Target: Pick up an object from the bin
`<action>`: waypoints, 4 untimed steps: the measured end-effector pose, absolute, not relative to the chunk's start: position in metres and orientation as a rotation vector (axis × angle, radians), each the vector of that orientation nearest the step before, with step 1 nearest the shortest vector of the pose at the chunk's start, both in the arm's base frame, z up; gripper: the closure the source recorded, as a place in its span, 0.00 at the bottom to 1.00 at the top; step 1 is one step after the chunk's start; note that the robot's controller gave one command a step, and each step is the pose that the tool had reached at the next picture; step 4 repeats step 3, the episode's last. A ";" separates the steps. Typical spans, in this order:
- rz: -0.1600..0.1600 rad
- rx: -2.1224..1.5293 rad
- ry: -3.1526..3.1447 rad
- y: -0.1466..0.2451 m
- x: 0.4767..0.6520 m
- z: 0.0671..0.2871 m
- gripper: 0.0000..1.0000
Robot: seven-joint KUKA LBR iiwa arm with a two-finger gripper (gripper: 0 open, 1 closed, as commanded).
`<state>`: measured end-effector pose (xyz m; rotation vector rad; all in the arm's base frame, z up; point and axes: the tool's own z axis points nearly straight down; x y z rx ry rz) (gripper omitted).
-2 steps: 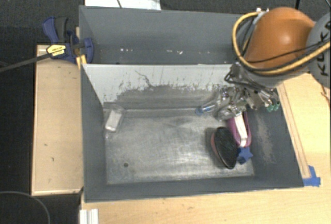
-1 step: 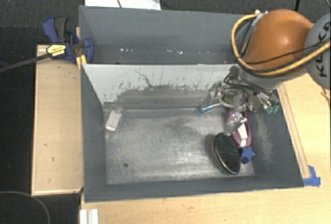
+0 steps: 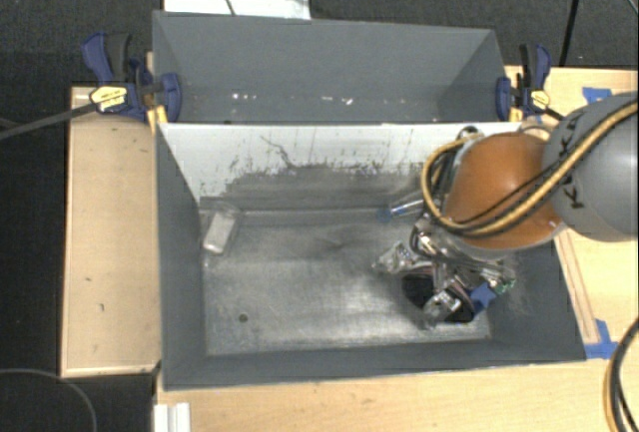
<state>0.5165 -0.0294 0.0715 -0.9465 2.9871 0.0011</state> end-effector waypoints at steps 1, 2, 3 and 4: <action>0.009 -1.144 2.927 -0.104 0.514 0.081 0.00; 0.005 -1.140 2.927 -0.105 0.515 0.082 1.00; -0.007 -1.198 2.895 -0.097 0.517 0.205 1.00; -0.007 -1.198 2.895 -0.097 0.517 0.205 1.00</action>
Offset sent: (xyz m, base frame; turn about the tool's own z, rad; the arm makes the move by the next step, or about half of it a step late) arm -0.0015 -0.0773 0.0096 -0.1313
